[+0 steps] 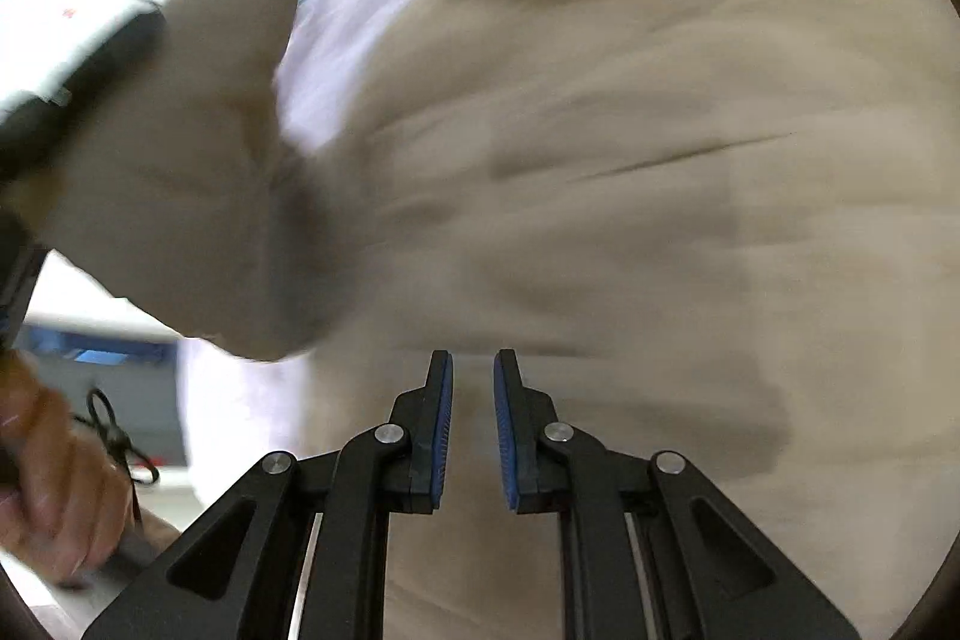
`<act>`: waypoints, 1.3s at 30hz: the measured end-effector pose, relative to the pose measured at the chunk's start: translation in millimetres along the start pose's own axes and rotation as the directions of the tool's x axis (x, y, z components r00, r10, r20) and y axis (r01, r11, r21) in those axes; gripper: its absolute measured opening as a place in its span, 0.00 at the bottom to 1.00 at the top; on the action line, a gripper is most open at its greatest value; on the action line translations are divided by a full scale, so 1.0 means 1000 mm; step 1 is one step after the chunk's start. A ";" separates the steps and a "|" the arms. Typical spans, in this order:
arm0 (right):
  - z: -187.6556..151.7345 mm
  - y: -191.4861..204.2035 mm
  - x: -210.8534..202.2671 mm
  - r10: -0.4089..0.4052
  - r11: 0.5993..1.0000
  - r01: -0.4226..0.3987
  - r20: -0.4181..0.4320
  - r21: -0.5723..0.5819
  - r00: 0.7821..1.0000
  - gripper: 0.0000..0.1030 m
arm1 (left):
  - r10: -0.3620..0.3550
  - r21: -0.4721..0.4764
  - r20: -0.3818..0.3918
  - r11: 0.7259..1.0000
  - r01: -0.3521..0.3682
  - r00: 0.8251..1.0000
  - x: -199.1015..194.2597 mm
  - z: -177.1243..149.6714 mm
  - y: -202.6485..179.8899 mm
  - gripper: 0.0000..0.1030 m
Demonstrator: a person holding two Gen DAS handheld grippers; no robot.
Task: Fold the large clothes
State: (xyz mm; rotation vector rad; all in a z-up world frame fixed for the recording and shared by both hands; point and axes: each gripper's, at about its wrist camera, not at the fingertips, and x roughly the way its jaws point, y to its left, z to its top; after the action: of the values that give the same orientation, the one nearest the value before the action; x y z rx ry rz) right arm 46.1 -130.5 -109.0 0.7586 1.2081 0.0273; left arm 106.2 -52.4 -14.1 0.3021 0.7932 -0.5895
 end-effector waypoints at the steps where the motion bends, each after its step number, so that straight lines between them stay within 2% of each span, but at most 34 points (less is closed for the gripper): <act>1: 0.001 -0.025 -0.020 -0.049 0.999 0.048 0.026 0.021 0.998 0.15 | 0.031 0.057 -0.035 0.998 -0.029 0.999 0.017 -0.005 -0.023 0.10; 4: -0.001 -0.073 -0.050 -0.114 0.991 0.111 0.047 0.072 0.992 0.15 | 0.078 0.174 -0.125 0.983 -0.056 0.989 0.061 -0.032 -0.063 0.11; 5: -0.002 -0.085 -0.055 -0.124 0.989 0.120 0.048 0.086 0.991 0.15 | 0.108 0.216 -0.151 0.974 -0.074 0.983 0.073 -0.043 -0.077 0.14; 6: -0.003 -0.092 -0.059 -0.126 0.988 0.121 0.048 0.096 0.991 0.15 | 0.112 0.232 -0.164 0.970 -0.072 0.980 0.078 -0.050 -0.082 0.33; 7: -0.004 -0.101 -0.062 -0.127 0.987 0.121 0.049 0.107 0.991 0.15 | 0.106 0.239 -0.175 0.969 -0.062 0.979 0.081 -0.057 -0.089 0.68; 9: -0.002 -0.107 -0.066 -0.123 0.986 0.114 0.064 0.123 0.990 0.15 | 0.094 0.241 -0.148 0.969 -0.057 0.985 0.074 -0.064 -0.095 0.92; 12: 0.005 -0.120 -0.063 -0.102 0.986 0.089 0.084 0.143 0.991 0.15 | 0.066 0.284 -0.121 0.958 -0.029 0.990 0.053 -0.070 -0.104 0.92; 14: 0.006 -0.116 -0.063 -0.116 0.984 0.101 0.097 0.149 0.988 0.16 | 0.032 0.282 -0.107 0.959 0.000 0.994 0.031 -0.072 -0.102 0.92; 17: 0.000 -0.105 -0.081 -0.172 0.982 0.161 0.122 0.097 0.977 0.19 | -0.015 0.194 -0.050 0.981 0.025 0.999 -0.015 -0.071 -0.070 0.92; 19: 0.000 -0.082 -0.088 -0.198 0.980 0.198 0.153 0.010 0.968 0.46 | 0.024 0.103 -0.012 0.994 -0.022 1.000 -0.036 -0.069 -0.034 0.92; 20: 0.002 -0.066 -0.089 -0.206 0.975 0.217 0.176 -0.044 0.963 0.74 | 0.052 0.061 -0.003 0.997 -0.051 0.999 -0.042 -0.069 -0.020 0.92; 21: 0.002 -0.054 -0.091 -0.204 0.971 0.223 0.197 -0.081 0.959 0.83 | 0.107 -0.012 0.002 0.994 -0.107 0.994 -0.047 -0.069 0.003 0.92; 22: 0.002 -0.036 -0.092 -0.195 0.962 0.232 0.228 -0.144 0.954 0.83 | 0.153 -0.071 -0.004 0.986 -0.153 0.988 -0.049 -0.071 0.022 0.92; 23: 0.002 -0.015 -0.089 -0.195 0.944 0.250 0.247 -0.217 0.949 0.83 | 0.216 -0.147 -0.031 0.965 -0.218 0.976 -0.046 -0.076 0.047 0.92; 24: 0.002 -0.002 -0.085 -0.195 0.929 0.262 0.255 -0.263 0.947 0.83 | 0.242 -0.192 -0.068 0.949 -0.251 0.968 -0.039 -0.080 0.066 0.92; 26: 0.001 0.038 -0.066 -0.211 0.865 0.309 0.272 -0.396 0.939 0.83 | 0.263 -0.278 -0.168 0.912 -0.302 0.950 -0.019 -0.099 0.098 0.92; 28: -0.004 0.070 -0.036 -0.274 0.768 0.386 0.283 -0.511 0.919 0.83 | 0.268 -0.306 -0.225 0.893 -0.329 0.937 -0.004 -0.113 0.112 0.92; 30: -0.011 0.094 -0.003 -0.341 0.655 0.453 0.298 -0.605 0.892 0.83 | 0.255 -0.318 -0.266 0.887 -0.335 0.930 0.009 -0.129 0.117 0.92; 31: -0.013 0.100 0.010 -0.358 0.615 0.471 0.308 -0.633 0.881 0.83 | 0.243 -0.328 -0.273 0.886 -0.327 0.931 0.013 -0.135 0.117 0.92; 33: -0.015 0.110 0.030 -0.386 0.547 0.505 0.334 -0.668 0.860 0.82 | 0.232 -0.336 -0.275 0.886 -0.320 0.933 0.020 -0.141 0.120 0.92; 34: -0.011 0.112 0.039 -0.397 0.527 0.526 0.353 -0.668 0.847 0.82 | 0.230 -0.337 -0.276 0.886 -0.319 0.933 0.022 -0.143 0.120 0.92; 36: 0.002 0.112 0.040 -0.403 0.547 0.556 0.385 -0.625 0.830 0.82 | 0.220 -0.348 -0.281 0.884 -0.313 0.934 0.023 -0.146 0.122 0.92; 39: 0.037 0.092 0.019 -0.435 0.654 0.611 0.440 -0.446 0.786 0.83 | 0.207 -0.356 -0.285 0.884 -0.304 0.936 0.026 -0.143 0.129 0.92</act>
State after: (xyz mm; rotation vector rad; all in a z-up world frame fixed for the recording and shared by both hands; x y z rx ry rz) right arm 118.8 -72.5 -70.1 -0.1500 1.0096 -0.2020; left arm 115.6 107.3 -124.7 0.1014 1.0651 -0.1314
